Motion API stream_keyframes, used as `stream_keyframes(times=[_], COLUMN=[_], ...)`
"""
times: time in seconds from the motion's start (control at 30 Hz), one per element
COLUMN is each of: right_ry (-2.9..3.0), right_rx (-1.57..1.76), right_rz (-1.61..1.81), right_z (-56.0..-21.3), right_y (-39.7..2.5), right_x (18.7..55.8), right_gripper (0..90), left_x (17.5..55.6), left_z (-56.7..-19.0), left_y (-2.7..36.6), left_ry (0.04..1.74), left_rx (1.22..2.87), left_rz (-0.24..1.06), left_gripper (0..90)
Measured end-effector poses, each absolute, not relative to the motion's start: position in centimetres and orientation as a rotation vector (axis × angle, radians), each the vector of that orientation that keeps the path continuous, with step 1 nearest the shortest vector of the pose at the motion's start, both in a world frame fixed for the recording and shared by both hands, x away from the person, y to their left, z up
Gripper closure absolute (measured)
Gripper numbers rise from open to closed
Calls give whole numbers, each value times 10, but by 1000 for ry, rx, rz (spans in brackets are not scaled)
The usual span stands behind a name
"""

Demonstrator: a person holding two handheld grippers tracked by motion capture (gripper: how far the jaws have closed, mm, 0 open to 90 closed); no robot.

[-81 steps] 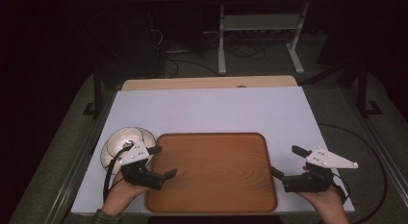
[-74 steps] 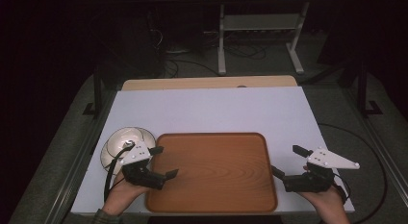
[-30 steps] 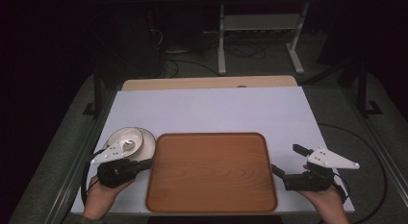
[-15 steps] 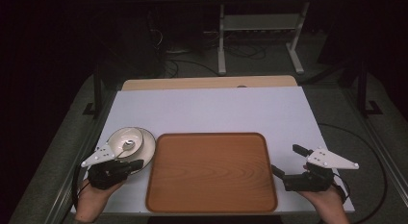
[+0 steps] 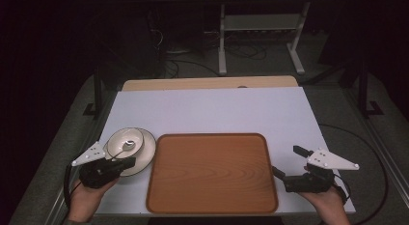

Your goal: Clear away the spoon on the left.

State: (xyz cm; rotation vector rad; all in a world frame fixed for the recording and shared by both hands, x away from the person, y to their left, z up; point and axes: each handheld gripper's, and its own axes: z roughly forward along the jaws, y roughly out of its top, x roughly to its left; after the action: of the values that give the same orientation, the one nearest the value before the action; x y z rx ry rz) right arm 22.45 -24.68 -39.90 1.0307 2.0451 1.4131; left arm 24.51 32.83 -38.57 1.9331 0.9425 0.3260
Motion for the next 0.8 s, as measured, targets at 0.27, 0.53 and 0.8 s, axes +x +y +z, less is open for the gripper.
stream_keyframes(times=[0.27,0.53,0.8], right_ry=[2051,2059,2060], right_rx=[1028,1026,1021], right_rz=[1412,1409,1408], right_z=[-400,-400,-401], right_y=[-247,-246,-246], right_x=[225,225,225], right_gripper=[0,0,0], left_x=[245,244,242], left_z=[-383,-381,-378], left_y=[337,344,355], left_ry=[966,980,1008], left_rx=[1915,1902,1882], left_rz=[338,355,375], left_gripper=[900,900,900])
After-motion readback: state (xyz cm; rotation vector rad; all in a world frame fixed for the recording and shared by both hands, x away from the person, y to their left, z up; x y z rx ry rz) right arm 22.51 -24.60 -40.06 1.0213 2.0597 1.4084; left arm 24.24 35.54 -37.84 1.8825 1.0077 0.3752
